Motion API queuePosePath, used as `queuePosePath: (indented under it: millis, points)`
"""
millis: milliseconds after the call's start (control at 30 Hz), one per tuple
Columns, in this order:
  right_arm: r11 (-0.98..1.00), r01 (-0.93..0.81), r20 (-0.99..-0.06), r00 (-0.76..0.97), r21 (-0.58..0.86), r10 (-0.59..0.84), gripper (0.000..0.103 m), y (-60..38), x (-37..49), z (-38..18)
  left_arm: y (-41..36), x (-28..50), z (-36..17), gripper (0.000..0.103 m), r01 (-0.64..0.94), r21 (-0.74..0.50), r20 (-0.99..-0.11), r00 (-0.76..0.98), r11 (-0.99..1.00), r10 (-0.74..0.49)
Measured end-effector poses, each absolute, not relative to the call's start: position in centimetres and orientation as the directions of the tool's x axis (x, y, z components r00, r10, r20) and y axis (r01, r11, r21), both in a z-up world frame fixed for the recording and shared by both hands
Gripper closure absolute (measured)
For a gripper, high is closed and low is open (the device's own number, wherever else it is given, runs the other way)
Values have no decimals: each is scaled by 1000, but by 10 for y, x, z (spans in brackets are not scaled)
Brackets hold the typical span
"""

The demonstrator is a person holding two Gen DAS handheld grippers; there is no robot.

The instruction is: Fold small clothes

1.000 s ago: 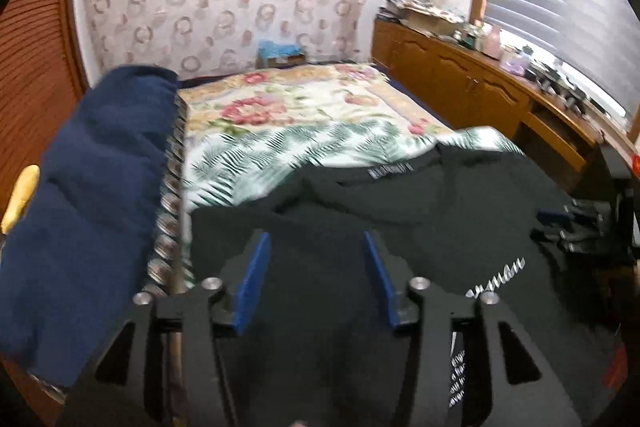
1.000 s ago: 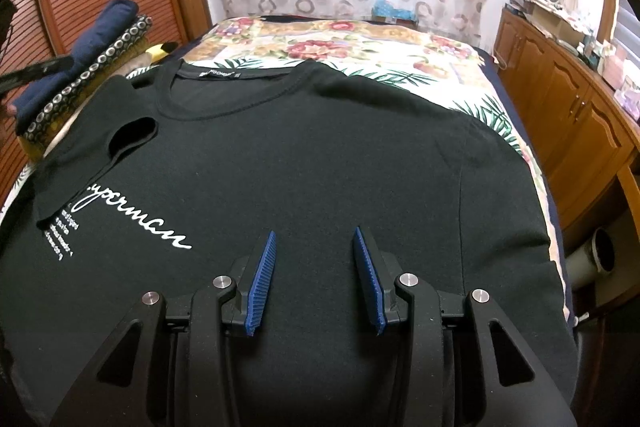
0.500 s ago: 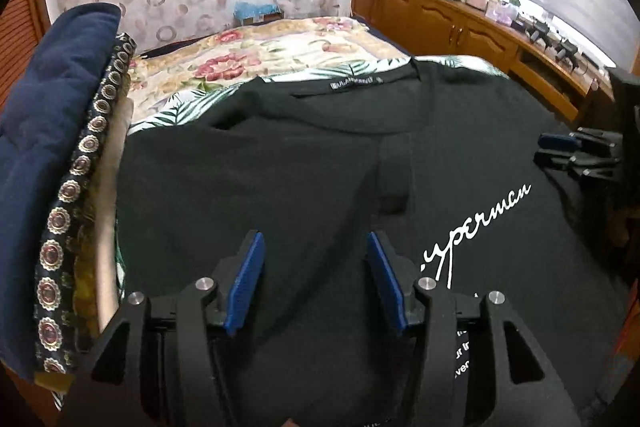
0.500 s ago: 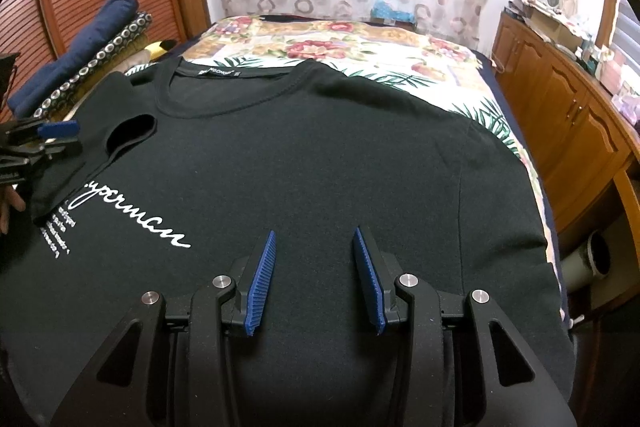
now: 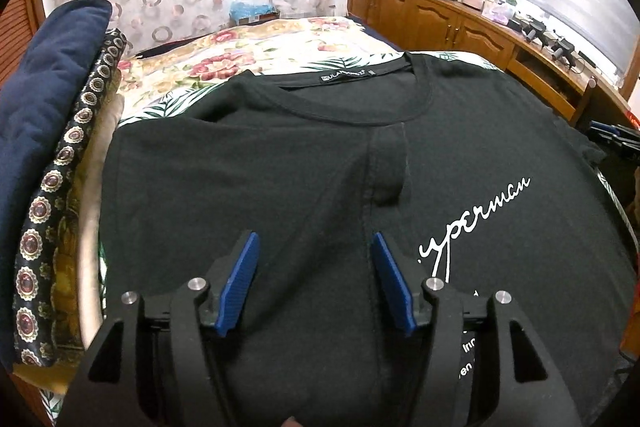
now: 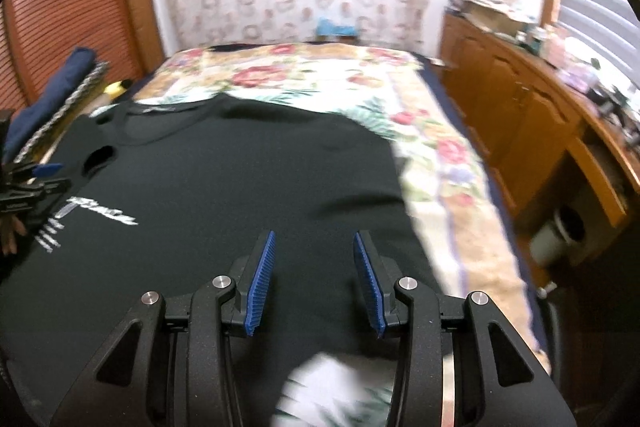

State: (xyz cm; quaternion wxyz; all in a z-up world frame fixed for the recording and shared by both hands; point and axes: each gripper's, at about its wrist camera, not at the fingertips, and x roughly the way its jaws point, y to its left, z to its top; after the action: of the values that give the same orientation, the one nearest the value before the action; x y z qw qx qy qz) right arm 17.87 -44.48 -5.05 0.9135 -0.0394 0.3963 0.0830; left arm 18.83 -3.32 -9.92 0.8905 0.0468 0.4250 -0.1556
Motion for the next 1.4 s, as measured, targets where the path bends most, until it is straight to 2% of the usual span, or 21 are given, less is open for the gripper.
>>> queuePosePath:
  millis: [200, 367, 633, 700, 800, 900, 1167, 1400]
  points:
    - [995, -103, -761, 645, 3, 69, 58, -481, 168, -61, -36, 188, -100, 36, 333, -40, -775, 585, 942, -239]
    - [995, -96, -794, 603, 14, 69, 58, -486, 166, -76, -35, 189, -100, 34, 336, -44, -775, 582, 941, -244]
    - [990, -63, -783, 606, 126, 139, 58, -496, 166, -80, -36, 190, -100, 32, 336, -42, -776, 582, 941, -243]
    - [989, -68, -779, 610, 133, 147, 67, -492, 167, -79, -36, 190, -100, 32, 336, -41, -776, 582, 941, -241]
    - [990, -107, -772, 621, 87, 135, 76, -483, 166, -77, -36, 189, -100, 31, 336, -40, -776, 583, 941, -241]
    - [994, -109, -771, 630, 31, 93, 91, -475, 166, -75, -36, 190, -100, 31, 335, -38, -777, 583, 941, -239]
    - [990, -133, -715, 697, -43, 62, 97, -461, 169, -52, -37, 189, -101, 31, 335, -39, -777, 583, 941, -239]
    - [967, -253, -670, 723, -25, 172, 97, -426, 184, -27, -37, 189, -101, 30, 335, -39, -777, 583, 942, -239]
